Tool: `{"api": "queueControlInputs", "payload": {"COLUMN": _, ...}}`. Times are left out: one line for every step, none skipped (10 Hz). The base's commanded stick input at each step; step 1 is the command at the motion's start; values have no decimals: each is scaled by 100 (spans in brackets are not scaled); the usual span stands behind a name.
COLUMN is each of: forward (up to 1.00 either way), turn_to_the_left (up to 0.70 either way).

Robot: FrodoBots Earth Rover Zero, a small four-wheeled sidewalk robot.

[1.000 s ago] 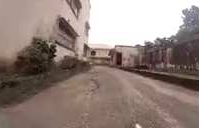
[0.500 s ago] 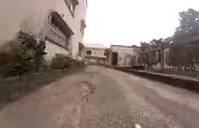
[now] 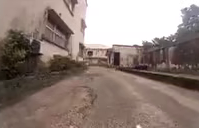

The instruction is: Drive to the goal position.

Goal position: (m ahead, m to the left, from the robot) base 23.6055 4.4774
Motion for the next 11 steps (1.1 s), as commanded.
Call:
{"api": "queueControlInputs", "payload": {"forward": 100, "turn_to_the_left": 0}}
{"api": "queueControlInputs", "payload": {"forward": 100, "turn_to_the_left": 0}}
{"api": "queueControlInputs", "payload": {"forward": 100, "turn_to_the_left": 0}}
{"api": "queueControlInputs", "payload": {"forward": 100, "turn_to_the_left": 0}}
{"api": "queueControlInputs", "payload": {"forward": 100, "turn_to_the_left": 0}}
{"api": "queueControlInputs", "payload": {"forward": 100, "turn_to_the_left": 0}}
{"api": "queueControlInputs", "payload": {"forward": 100, "turn_to_the_left": 0}}
{"api": "queueControlInputs", "payload": {"forward": 100, "turn_to_the_left": 0}}
{"api": "queueControlInputs", "payload": {"forward": 100, "turn_to_the_left": 0}}
{"api": "queueControlInputs", "payload": {"forward": 100, "turn_to_the_left": 0}}
{"api": "queueControlInputs", "payload": {"forward": 100, "turn_to_the_left": 0}}
